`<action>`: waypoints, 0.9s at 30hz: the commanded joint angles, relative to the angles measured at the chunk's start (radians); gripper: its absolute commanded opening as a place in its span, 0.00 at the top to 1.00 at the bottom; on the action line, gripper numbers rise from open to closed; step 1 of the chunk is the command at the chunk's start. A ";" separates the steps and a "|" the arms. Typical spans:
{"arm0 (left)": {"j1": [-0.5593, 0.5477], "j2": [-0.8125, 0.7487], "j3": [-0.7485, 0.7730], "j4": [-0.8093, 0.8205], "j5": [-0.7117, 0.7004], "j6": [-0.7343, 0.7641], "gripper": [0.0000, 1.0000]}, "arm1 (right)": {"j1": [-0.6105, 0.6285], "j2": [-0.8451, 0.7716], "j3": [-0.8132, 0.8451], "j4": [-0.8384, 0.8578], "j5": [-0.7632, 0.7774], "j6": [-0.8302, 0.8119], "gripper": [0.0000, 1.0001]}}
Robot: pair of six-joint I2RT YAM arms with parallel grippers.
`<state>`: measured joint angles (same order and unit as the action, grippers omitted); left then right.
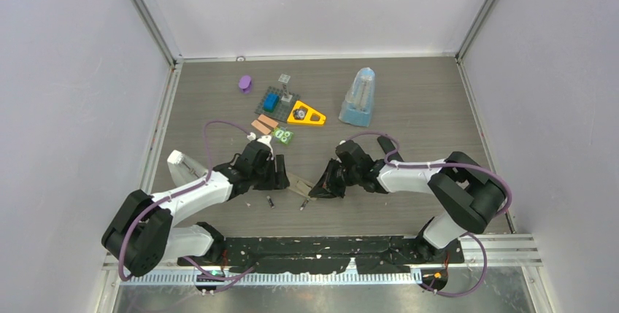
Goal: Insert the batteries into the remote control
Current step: Load the battery cover into the remote control.
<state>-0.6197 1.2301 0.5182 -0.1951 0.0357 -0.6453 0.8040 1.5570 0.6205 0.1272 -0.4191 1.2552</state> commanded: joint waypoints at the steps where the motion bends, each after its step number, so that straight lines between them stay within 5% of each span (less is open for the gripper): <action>1: 0.002 -0.019 0.034 0.044 -0.021 0.020 0.37 | -0.005 0.006 0.024 0.015 -0.003 0.008 0.95; 27: 0.002 0.071 0.061 0.150 0.015 0.133 0.26 | -0.049 0.041 0.128 -0.179 -0.041 -0.130 0.95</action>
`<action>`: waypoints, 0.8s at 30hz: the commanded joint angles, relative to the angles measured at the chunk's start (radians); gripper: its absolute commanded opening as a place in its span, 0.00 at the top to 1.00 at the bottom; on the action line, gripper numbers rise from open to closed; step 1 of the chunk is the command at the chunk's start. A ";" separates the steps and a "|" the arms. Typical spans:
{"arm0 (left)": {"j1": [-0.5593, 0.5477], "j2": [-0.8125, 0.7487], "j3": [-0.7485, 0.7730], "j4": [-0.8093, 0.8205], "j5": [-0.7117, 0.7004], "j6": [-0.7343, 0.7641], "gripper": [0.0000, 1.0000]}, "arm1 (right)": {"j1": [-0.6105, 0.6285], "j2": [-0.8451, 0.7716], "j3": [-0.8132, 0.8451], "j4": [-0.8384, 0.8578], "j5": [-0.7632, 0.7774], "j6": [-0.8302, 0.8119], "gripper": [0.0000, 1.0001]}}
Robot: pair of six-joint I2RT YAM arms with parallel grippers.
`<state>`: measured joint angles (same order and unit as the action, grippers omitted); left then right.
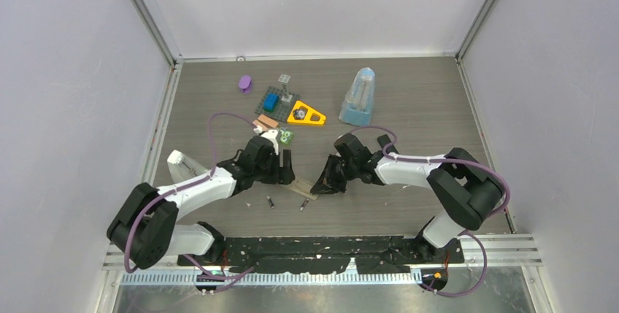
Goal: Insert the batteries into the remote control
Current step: Load the battery cover into the remote control.
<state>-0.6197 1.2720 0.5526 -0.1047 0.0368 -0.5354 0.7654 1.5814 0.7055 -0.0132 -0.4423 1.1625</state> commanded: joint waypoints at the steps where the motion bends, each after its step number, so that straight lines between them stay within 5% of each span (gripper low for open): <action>1: 0.002 0.036 0.027 0.061 0.017 0.024 0.26 | -0.012 0.022 0.047 -0.041 -0.021 -0.041 0.95; 24: 0.002 0.062 -0.021 0.147 0.107 0.004 0.25 | -0.021 0.074 0.082 -0.078 -0.041 -0.058 0.93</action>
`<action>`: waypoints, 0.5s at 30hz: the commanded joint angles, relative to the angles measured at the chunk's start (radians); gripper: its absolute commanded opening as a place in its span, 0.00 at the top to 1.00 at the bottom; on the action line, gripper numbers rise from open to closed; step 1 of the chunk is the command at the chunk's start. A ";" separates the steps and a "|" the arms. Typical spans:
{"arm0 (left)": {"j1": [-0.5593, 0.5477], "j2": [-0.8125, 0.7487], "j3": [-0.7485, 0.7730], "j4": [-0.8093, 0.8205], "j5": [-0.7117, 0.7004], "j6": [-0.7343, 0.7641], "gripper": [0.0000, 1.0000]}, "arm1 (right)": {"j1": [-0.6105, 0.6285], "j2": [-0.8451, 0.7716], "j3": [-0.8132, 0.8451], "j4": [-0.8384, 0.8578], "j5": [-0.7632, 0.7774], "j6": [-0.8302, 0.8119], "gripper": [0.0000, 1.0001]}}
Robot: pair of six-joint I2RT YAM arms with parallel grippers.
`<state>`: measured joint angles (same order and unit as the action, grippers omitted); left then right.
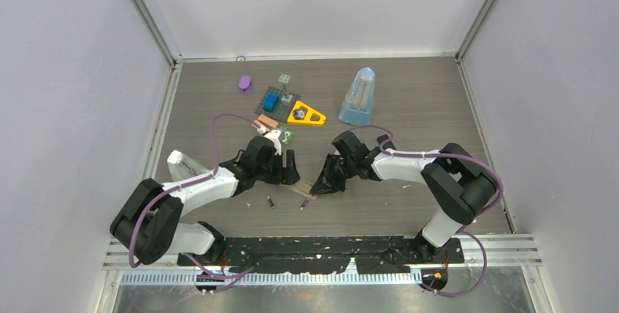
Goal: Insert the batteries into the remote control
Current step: Load the battery cover into the remote control.
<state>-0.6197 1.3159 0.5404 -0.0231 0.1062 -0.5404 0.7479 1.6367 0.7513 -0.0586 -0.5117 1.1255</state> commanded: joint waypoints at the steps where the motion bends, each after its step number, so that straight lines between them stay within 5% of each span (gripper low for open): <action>1: 0.002 0.020 -0.012 0.069 0.043 0.010 0.25 | -0.003 0.023 0.041 -0.036 0.030 -0.027 0.93; 15: 0.003 0.016 -0.036 0.095 0.056 0.033 0.29 | -0.030 0.051 0.091 -0.109 -0.051 -0.066 0.93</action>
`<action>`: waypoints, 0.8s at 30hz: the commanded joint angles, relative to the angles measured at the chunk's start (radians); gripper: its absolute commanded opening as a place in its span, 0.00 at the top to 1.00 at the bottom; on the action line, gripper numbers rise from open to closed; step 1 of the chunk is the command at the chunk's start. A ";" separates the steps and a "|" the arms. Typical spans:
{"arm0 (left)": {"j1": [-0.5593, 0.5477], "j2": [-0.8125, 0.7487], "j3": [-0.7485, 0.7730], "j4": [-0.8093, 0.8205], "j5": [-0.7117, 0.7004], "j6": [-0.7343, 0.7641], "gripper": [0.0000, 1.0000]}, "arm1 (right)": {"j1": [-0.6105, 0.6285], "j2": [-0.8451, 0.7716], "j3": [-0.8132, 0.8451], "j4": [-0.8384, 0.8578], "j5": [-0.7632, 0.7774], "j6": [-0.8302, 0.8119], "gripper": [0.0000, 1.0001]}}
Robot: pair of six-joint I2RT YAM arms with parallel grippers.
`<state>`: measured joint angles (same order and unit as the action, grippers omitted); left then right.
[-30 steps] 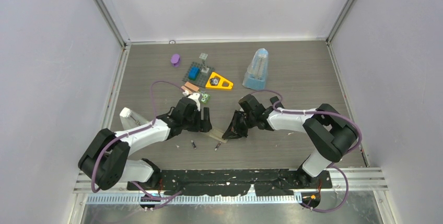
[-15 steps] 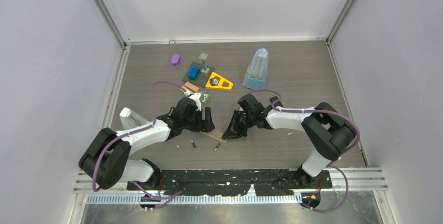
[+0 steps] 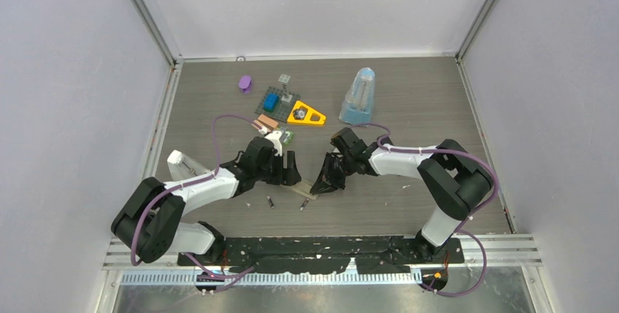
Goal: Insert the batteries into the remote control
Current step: Load the battery cover into the remote control.
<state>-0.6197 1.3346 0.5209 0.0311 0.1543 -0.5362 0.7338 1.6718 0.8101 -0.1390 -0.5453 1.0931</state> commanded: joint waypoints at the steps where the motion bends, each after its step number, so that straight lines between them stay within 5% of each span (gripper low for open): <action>1: 0.003 -0.006 -0.020 0.043 0.009 0.032 0.29 | -0.021 0.017 0.032 -0.031 -0.026 -0.037 0.93; 24: 0.003 -0.002 -0.063 0.096 0.071 0.046 0.40 | -0.027 0.061 0.009 0.045 -0.090 0.027 0.93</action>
<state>-0.6106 1.3354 0.4793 0.1162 0.1738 -0.4889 0.7048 1.7172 0.8242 -0.1379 -0.6399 1.0931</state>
